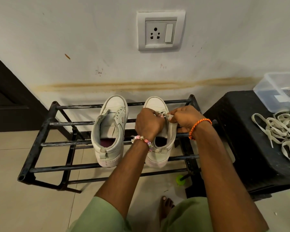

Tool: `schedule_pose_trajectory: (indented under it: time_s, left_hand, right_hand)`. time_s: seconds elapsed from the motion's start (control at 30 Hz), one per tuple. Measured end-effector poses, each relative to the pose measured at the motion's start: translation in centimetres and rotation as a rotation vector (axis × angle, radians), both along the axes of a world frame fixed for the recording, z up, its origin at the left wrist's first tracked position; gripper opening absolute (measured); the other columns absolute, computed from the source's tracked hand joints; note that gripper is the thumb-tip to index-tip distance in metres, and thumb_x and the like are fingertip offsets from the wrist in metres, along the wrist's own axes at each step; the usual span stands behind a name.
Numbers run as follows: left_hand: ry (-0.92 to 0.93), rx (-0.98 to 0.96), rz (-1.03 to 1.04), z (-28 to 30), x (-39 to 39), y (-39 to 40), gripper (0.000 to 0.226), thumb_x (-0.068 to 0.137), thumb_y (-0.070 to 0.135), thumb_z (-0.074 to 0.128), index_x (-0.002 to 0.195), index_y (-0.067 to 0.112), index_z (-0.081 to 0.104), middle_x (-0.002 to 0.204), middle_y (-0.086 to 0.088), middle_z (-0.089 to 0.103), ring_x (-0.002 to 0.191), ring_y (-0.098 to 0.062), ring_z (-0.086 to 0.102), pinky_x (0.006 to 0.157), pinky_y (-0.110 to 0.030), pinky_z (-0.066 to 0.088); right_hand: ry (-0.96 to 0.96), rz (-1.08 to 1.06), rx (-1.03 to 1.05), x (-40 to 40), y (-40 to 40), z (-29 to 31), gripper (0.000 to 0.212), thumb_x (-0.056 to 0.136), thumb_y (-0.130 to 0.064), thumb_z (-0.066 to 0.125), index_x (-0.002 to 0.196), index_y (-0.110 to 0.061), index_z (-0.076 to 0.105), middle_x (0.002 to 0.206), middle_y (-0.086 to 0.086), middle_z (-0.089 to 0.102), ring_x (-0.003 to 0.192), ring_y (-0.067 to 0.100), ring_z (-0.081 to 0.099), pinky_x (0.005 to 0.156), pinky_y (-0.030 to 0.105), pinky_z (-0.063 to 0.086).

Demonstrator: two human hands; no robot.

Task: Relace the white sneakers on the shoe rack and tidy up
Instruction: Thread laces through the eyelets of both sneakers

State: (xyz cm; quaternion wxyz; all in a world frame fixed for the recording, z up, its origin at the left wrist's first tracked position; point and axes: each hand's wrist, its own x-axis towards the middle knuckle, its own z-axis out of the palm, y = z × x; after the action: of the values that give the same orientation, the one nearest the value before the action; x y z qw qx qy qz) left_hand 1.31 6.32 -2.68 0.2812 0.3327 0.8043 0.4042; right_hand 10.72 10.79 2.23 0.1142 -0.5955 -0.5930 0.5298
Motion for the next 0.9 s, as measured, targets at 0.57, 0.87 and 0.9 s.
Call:
schedule_pose_trajectory:
  time_s: [0.57, 0.87, 0.9]
  left_hand:
    - [-0.173, 0.157, -0.100, -0.3, -1.6, -0.7, 0.015, 0.082, 0.024, 0.073, 0.089, 0.011, 0.073, 0.092, -0.003, 0.072, 0.090, -0.014, 0.066, 0.088, -0.035, 0.053]
    - [-0.006, 0.012, -0.067, -0.2, -0.2, -2.9, 0.056, 0.071, 0.032, 0.074, 0.121, 0.024, 0.051, 0.127, -0.004, 0.036, 0.125, -0.024, 0.034, 0.107, -0.045, 0.033]
    - [-0.006, 0.011, -0.036, -0.1, 0.0, -3.0, 0.058, 0.072, 0.029, 0.074, 0.123, 0.023, 0.048, 0.130, -0.005, 0.033, 0.127, -0.025, 0.030, 0.109, -0.045, 0.030]
  right_hand:
    - [0.067, -0.064, 0.190, 0.0, 0.9, -3.8, 0.021, 0.090, -0.011, 0.060, 0.071, -0.021, 0.056, 0.096, 0.013, 0.066, 0.092, 0.028, 0.064, 0.081, 0.044, 0.056]
    - [0.194, -0.157, 0.620, 0.0, 0.1, -0.7, 0.026, 0.087, 0.006, 0.041, 0.076, -0.017, 0.046, 0.089, 0.015, 0.067, 0.082, 0.020, 0.067, 0.075, 0.035, 0.055]
    - [0.268, -0.172, 0.619, 0.1, 0.0, 0.5, 0.030, 0.088, 0.007, 0.039, 0.074, -0.019, 0.044, 0.089, 0.018, 0.068, 0.081, 0.019, 0.069, 0.070, 0.032, 0.055]
